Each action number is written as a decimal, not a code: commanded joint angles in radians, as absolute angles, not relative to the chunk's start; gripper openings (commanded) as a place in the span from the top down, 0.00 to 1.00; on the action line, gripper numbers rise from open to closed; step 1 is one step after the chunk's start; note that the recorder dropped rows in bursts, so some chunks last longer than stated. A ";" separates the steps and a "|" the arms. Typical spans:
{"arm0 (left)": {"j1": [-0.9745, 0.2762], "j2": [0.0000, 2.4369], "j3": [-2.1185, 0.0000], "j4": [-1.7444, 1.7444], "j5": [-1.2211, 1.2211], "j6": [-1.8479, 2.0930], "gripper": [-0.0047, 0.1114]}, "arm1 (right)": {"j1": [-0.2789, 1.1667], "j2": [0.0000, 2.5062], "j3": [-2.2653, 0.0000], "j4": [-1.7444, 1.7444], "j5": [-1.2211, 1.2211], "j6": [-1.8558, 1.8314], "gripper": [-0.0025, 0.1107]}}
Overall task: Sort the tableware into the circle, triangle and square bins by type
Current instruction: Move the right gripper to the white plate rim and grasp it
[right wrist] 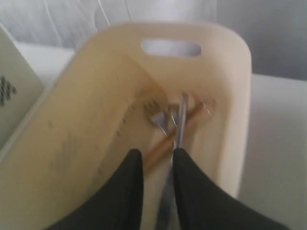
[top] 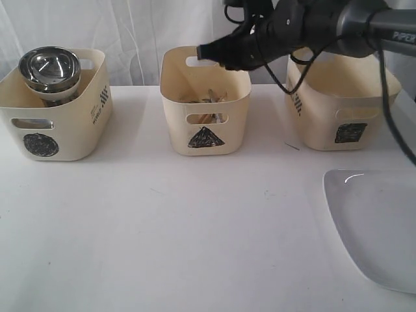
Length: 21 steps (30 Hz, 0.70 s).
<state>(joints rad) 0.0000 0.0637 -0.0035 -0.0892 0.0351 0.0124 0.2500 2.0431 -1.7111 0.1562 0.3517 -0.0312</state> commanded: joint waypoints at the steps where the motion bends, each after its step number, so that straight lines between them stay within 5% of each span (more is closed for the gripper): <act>1: -0.002 0.059 0.000 -0.095 0.031 0.007 0.96 | 0.249 1.885 -1.511 -0.139 0.535 0.055 0.78; 5: -0.002 0.059 0.000 -0.095 0.031 0.007 0.96 | 0.306 1.732 -1.316 -0.455 0.727 0.217 0.76; 12: -0.002 0.059 0.000 -0.095 0.031 0.007 0.96 | 0.516 1.547 -1.071 -0.567 0.922 0.274 0.50; 21: -0.002 0.059 0.000 -0.095 0.031 0.007 0.96 | 0.661 1.571 -0.848 -0.654 1.001 0.482 0.49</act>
<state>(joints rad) 0.0000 0.0637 -0.0035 -0.0892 0.0351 0.0124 0.6391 1.5582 -0.9104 -0.5881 0.9835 0.3994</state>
